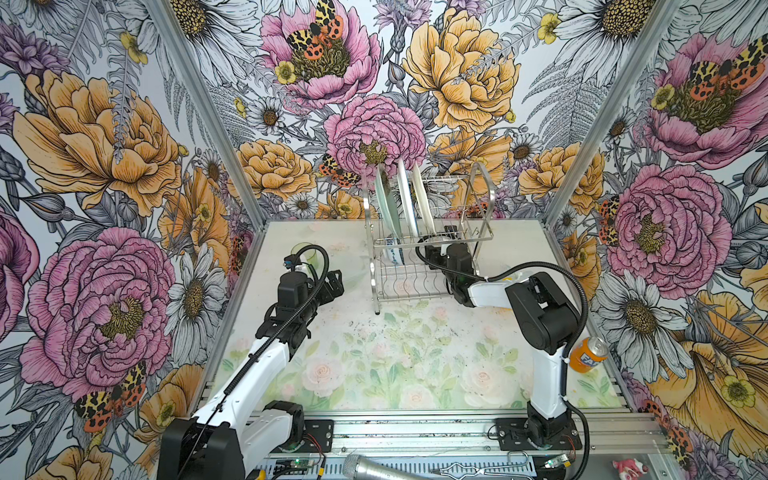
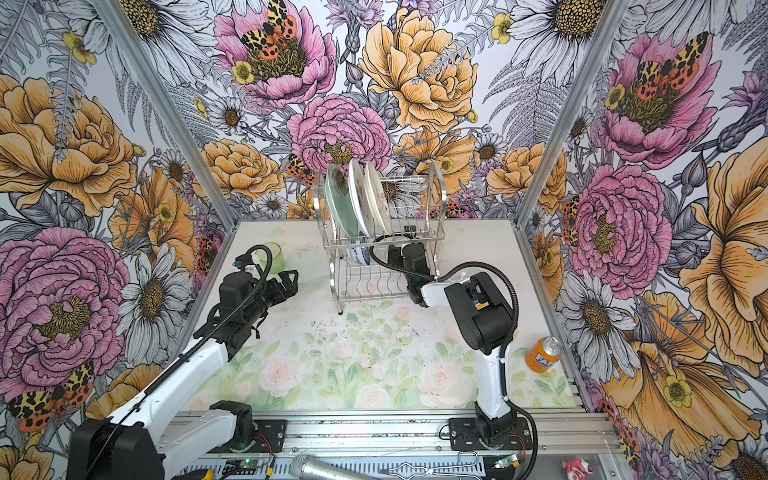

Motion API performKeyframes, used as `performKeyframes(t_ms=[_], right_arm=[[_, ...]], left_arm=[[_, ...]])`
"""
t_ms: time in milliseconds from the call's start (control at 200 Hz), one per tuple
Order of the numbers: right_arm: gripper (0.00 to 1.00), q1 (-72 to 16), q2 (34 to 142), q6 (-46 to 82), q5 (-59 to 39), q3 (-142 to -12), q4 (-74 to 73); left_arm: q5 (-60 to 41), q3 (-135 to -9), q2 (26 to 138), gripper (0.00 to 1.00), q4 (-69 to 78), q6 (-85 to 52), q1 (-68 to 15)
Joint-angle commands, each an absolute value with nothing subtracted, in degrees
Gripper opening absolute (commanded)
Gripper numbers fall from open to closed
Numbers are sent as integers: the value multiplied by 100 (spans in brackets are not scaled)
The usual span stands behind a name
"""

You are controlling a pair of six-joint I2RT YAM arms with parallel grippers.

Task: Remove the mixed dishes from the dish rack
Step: 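Lower the right gripper around the clear pink-tinted glass and close on it, then lift the clear glass out of the rack with the right gripper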

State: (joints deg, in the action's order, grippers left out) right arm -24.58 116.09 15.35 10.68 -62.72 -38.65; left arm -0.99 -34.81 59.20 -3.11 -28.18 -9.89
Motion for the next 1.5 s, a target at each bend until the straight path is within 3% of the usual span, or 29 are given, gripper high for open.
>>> performKeyframes(t_ms=[0, 1171, 1496], right_arm=[[64, -2553, 11377, 1561, 959, -6064, -4156], [58, -3305, 9324, 1742, 1510, -3925, -4975], [58, -3399, 8540, 2147, 1365, -3328, -4839]], left_arm=[[-203, -3393, 5745, 99, -154, -2879, -1025], [-320, -3160, 4963, 99, -408, -3182, -1375], [-389, -3086, 4834, 99, -431, -3274, -1871]])
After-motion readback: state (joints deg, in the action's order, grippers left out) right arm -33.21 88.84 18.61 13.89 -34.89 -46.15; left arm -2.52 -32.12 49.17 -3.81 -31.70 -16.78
